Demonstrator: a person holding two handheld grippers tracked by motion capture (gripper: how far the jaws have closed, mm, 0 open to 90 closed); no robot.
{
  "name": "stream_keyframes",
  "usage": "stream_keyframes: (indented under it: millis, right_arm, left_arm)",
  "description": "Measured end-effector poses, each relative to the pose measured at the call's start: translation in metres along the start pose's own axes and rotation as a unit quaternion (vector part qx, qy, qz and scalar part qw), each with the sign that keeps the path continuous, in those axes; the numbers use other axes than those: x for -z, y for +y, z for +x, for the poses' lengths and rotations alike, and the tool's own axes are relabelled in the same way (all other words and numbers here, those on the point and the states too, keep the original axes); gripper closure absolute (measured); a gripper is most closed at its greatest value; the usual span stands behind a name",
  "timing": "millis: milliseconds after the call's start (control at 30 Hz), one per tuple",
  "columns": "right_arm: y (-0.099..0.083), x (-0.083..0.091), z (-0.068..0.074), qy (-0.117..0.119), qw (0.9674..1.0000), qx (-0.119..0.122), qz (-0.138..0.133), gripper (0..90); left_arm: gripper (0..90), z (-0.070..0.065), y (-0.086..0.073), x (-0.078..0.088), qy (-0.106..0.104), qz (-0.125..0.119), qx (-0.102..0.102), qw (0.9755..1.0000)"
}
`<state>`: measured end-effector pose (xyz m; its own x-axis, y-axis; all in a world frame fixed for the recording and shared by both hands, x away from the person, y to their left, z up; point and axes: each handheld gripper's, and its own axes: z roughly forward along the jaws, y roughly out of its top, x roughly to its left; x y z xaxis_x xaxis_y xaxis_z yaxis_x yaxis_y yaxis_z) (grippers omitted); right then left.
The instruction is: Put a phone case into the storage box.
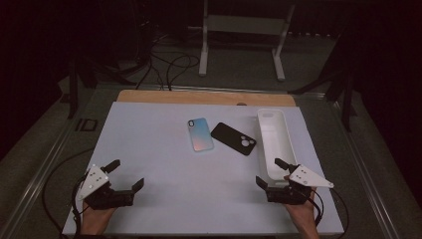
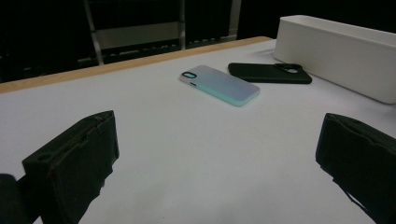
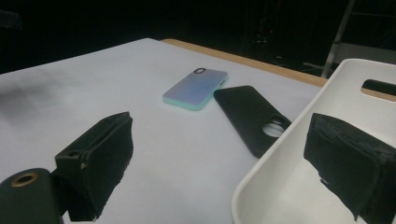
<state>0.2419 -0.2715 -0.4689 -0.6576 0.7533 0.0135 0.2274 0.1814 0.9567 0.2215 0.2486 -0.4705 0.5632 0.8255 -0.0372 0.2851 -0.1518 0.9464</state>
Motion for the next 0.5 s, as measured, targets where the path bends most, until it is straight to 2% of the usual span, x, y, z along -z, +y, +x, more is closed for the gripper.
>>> stream_keyframes:
  millis: [500]
  right_arm:
    - [-0.0005, 0.0000, -0.0006, -0.001, 1.0000, -0.002, 0.000, 8.2]
  left_arm:
    - [0.0, 0.0001, 0.0001, -0.0008, 0.000, 0.002, 0.006, 1.0000]
